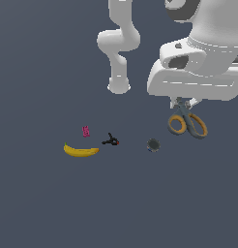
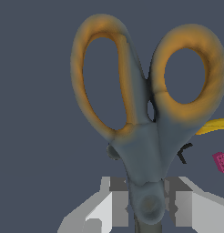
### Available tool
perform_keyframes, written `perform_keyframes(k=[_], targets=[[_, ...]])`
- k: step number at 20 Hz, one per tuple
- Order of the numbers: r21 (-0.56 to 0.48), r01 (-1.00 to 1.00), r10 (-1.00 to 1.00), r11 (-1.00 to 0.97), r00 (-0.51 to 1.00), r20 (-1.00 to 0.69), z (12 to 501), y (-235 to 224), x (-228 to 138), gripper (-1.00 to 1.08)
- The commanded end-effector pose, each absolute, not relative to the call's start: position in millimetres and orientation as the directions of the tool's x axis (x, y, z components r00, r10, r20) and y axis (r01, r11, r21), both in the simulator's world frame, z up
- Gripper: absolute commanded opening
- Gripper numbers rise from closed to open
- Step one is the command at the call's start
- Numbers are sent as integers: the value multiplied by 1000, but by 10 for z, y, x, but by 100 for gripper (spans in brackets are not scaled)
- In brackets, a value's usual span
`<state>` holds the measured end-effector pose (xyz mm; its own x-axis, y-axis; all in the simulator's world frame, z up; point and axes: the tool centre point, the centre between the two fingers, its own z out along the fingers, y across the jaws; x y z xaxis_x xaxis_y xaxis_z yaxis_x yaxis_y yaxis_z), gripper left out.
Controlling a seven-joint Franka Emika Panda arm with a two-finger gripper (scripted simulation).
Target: Pick up a designated object from a clutter of objects.
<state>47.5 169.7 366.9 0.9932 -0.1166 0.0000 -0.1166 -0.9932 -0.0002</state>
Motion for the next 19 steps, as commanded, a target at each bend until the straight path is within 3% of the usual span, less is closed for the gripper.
perform_keyframes(k=[1, 19], targets=[[0, -117, -117, -993, 993, 0, 3830, 1739, 536, -100], [0, -117, -117, -993, 993, 0, 4268, 1863, 725, -100]])
